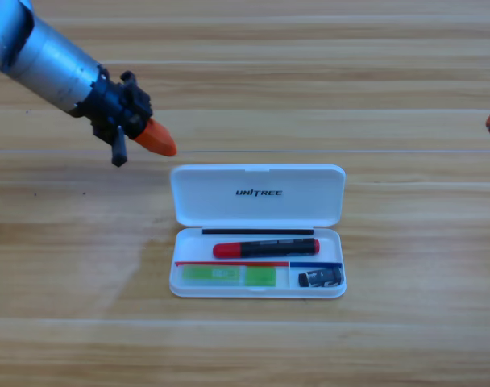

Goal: Clean up eraser and pencils

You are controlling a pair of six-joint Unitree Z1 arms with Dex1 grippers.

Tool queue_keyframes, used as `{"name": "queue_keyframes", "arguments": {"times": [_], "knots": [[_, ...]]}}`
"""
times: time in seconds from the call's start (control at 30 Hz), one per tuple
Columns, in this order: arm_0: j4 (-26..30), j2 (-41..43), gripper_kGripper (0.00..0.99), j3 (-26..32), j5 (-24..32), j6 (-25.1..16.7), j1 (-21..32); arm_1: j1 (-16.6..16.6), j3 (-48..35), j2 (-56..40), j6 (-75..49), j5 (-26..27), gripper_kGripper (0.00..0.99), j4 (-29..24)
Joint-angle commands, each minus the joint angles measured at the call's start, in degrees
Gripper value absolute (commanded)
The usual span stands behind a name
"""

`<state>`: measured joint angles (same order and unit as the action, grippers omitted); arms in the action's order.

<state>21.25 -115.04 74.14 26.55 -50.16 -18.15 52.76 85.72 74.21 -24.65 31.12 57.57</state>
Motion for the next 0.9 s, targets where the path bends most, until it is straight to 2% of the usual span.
{"name": "queue_keyframes", "arguments": {"times": [0.03, 0.9], "knots": [[1.33, -3.35, 0.0, 1.36, -1.5, 0.94, -4.17, 0.94, -1.52, 2.87, 0.13, 1.14, 0.937, -0.79], [9.33, -0.1, 0.0, 3.65, -2.91, 1.91, -10.5, 1.46, -1.52, 3.22, 0.22, 1.14, 0.937, -0.79]]}}
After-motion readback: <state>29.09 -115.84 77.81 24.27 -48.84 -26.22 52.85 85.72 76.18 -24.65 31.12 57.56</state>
